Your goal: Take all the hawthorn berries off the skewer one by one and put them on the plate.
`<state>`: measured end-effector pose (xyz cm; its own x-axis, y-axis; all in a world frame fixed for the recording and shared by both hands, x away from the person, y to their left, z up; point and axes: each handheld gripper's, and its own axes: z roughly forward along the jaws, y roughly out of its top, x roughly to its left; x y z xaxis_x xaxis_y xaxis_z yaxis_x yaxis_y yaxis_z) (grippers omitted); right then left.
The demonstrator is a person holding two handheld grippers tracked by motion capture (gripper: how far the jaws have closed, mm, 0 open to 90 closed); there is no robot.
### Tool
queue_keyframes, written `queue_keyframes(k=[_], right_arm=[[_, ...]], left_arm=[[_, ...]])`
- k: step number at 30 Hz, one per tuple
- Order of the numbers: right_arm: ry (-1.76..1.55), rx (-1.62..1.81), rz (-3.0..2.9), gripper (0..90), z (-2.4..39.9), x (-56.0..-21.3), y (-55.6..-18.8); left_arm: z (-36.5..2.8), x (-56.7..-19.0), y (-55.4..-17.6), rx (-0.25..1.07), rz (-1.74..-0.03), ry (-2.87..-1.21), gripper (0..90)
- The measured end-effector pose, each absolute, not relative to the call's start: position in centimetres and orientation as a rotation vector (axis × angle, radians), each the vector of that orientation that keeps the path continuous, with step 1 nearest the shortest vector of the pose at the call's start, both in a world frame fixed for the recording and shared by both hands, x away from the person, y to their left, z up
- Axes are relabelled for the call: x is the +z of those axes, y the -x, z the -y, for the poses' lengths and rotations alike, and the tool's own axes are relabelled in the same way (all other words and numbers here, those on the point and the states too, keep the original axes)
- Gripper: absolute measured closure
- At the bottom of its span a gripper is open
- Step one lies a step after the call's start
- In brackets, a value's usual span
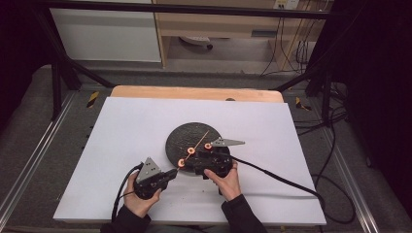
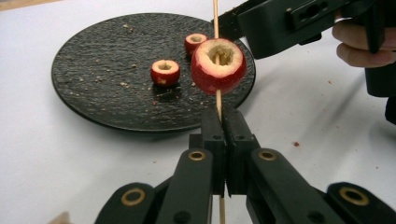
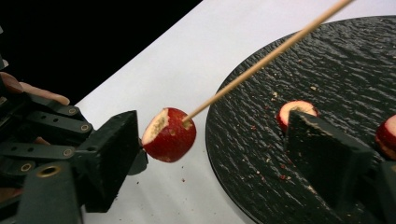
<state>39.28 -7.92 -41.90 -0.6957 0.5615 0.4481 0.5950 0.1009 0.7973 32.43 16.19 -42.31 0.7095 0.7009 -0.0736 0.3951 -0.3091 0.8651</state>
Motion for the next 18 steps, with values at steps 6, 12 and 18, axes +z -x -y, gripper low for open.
queue_keyframes(k=[6, 12, 18], right_arm=[[1.182, -1.695, 2.276, 34.2, 7.7, -42.2, -39.2], [1.136, -1.680, 2.262, 47.1, 7.6, -42.4, -39.1], [1.110, -1.651, 2.232, 59.7, 7.5, -42.5, -39.0]], left_arm=[[-15.5, -42.3, -32.4, 0.388, -0.839, -1.938, 88.4], [-15.1, -42.4, -32.3, 0.388, -0.826, -1.943, 88.4], [-15.0, -42.4, -32.2, 0.389, -0.820, -1.941, 88.4]])
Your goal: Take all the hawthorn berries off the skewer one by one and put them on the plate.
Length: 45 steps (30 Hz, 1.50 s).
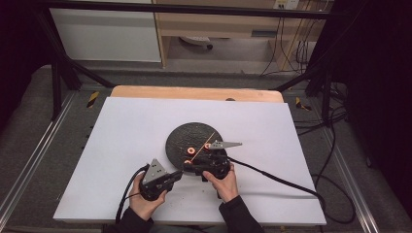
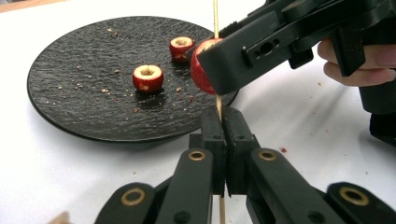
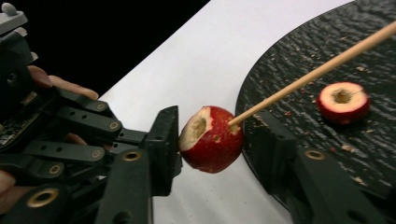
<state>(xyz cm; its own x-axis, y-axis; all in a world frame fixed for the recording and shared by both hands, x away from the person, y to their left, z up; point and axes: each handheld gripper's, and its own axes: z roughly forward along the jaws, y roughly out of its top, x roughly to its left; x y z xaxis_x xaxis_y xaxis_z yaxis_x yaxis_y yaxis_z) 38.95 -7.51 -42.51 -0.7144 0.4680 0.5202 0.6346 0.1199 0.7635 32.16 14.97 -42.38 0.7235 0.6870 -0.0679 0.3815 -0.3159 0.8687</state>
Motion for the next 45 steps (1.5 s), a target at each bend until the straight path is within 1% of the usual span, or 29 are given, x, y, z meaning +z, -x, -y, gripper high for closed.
queue_keyframes(k=[10, 30, 45], right_arm=[[1.112, -1.657, 2.231, 61.0, 7.6, -42.3, -39.0], [1.163, -1.705, 2.288, 61.5, 9.6, -39.5, -40.6], [1.211, -1.729, 2.287, 61.6, 11.2, -37.6, -42.4]], left_arm=[[-15.1, -42.3, -32.1, 0.391, -0.819, -1.939, 88.4], [-15.7, -41.9, -31.8, 0.388, -0.804, -1.923, 88.4], [-16.0, -41.7, -31.7, 0.392, -0.796, -1.909, 88.4]])
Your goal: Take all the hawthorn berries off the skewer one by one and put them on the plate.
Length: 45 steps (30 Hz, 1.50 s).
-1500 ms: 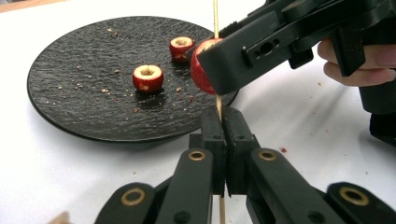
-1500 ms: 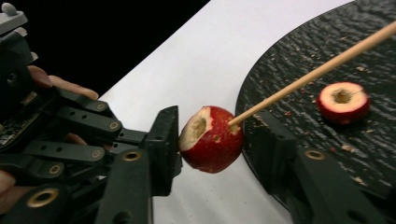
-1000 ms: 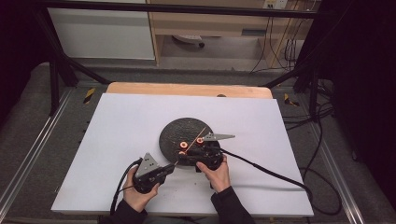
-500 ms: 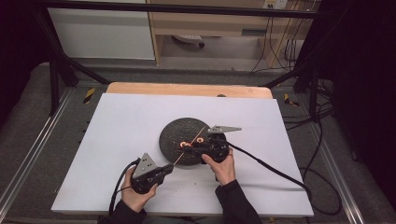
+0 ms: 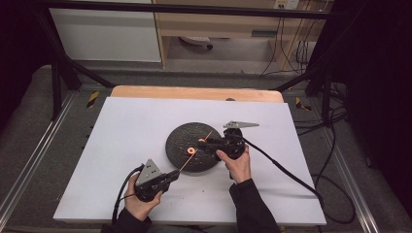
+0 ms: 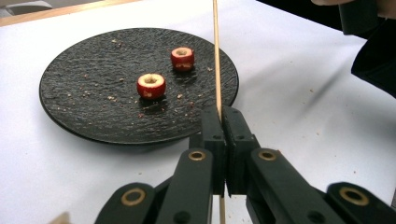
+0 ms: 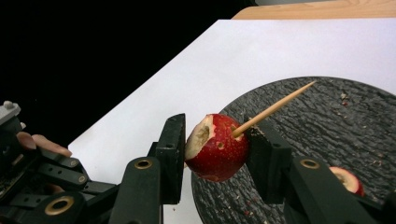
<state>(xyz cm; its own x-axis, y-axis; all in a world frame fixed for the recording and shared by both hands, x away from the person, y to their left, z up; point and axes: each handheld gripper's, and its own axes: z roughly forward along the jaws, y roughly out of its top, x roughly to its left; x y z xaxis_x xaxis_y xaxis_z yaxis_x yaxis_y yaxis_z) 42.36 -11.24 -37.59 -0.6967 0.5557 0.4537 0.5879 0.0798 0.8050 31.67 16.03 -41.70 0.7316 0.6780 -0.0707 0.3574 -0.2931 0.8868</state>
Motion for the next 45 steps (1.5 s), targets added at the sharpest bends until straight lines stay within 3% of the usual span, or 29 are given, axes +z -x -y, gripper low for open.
queue_keyframes(k=[25, 45], right_arm=[[1.261, -1.739, 2.257, 61.8, 11.9, -36.9, -44.0], [1.414, -1.808, 2.302, 61.8, 14.6, -35.5, -45.1]], left_arm=[[-16.6, -41.3, -31.3, 0.446, -0.796, -1.889, 88.6], [-18.4, -41.8, -31.6, 0.409, -0.826, -1.897, 88.5]])
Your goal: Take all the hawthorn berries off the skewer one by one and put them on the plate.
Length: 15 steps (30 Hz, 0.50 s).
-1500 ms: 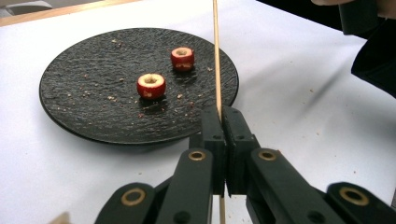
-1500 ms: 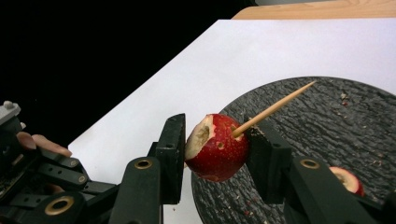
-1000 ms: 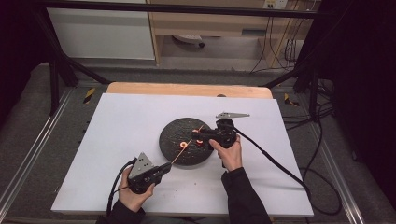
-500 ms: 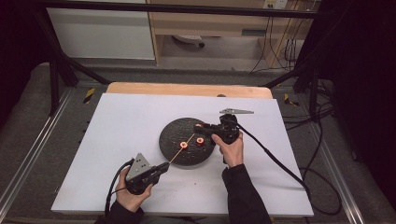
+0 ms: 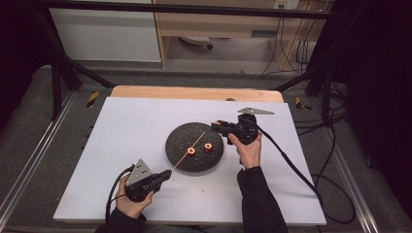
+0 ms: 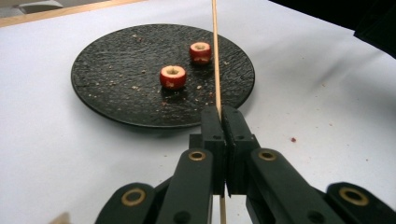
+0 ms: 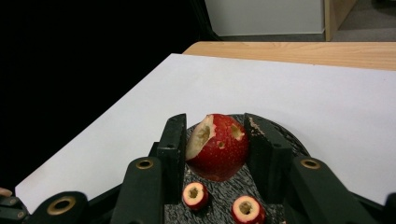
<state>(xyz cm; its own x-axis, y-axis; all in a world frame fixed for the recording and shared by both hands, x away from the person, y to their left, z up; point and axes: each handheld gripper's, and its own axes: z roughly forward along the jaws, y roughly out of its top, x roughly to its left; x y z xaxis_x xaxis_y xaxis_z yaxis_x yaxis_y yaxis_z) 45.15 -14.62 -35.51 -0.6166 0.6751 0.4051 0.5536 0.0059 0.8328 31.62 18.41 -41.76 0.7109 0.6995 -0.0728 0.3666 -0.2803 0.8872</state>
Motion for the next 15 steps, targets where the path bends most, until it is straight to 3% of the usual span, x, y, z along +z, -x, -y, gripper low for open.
queue_keyframes(k=[15], right_arm=[[-1.250, 1.594, -2.307, 61.6, 11.1, -40.0, -43.4]], left_arm=[[-19.8, -41.6, -32.4, 0.414, -0.896, -1.855, 88.4]])
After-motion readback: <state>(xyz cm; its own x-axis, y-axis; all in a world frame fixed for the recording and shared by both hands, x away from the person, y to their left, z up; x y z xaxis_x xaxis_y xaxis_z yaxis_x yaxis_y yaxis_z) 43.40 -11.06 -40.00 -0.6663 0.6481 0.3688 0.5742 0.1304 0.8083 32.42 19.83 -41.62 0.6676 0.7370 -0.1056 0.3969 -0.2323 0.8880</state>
